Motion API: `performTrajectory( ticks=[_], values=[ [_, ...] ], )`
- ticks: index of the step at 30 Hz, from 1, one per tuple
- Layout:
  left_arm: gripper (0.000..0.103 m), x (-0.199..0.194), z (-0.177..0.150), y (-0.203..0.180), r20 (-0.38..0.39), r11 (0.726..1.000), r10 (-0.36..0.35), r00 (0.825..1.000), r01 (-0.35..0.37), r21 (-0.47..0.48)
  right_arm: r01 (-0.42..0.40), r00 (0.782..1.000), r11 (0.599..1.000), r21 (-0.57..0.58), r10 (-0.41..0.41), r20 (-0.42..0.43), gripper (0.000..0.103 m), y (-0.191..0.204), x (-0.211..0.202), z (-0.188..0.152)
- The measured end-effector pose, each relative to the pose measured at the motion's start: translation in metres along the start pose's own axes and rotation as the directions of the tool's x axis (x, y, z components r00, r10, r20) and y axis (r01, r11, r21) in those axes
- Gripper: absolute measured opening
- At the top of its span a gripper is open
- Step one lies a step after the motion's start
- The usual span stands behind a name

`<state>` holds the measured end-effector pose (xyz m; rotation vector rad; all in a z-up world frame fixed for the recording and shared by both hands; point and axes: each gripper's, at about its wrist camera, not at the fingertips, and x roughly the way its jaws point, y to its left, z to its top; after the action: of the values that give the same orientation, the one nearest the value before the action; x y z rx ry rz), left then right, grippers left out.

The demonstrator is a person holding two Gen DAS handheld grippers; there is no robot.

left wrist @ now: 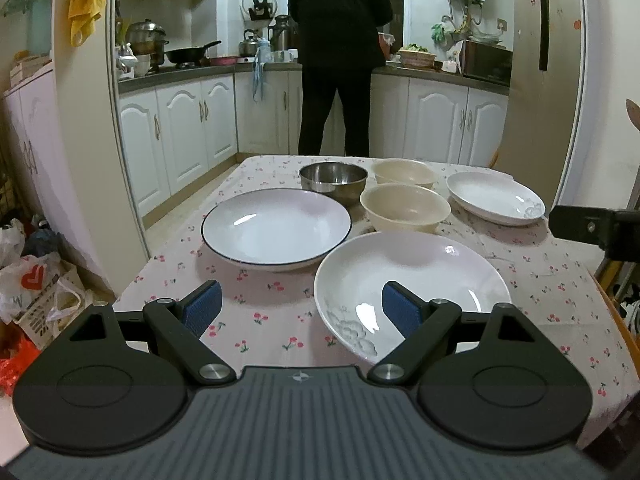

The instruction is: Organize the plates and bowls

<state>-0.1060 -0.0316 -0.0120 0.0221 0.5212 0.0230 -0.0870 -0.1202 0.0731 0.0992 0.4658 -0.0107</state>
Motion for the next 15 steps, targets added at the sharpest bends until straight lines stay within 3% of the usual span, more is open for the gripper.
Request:
performTrajectory(
  ticks=[8, 15],
  values=[
    [0.103, -0.003, 0.0, 0.002, -0.03, 1.0, -0.014, 0.999, 0.013, -0.019, -0.046, 0.999, 0.999, -0.015, 0.046, 0.002, 0.102, 0.003, -0.005, -0.007],
    [0.103, -0.002, 0.001, 0.001, -0.056, 0.999, -0.022, 0.998, 0.02, -0.029, -0.037, 0.999, 0.999, -0.002, 0.037, -0.016, 0.102, 0.0, 0.002, -0.013]
  ],
)
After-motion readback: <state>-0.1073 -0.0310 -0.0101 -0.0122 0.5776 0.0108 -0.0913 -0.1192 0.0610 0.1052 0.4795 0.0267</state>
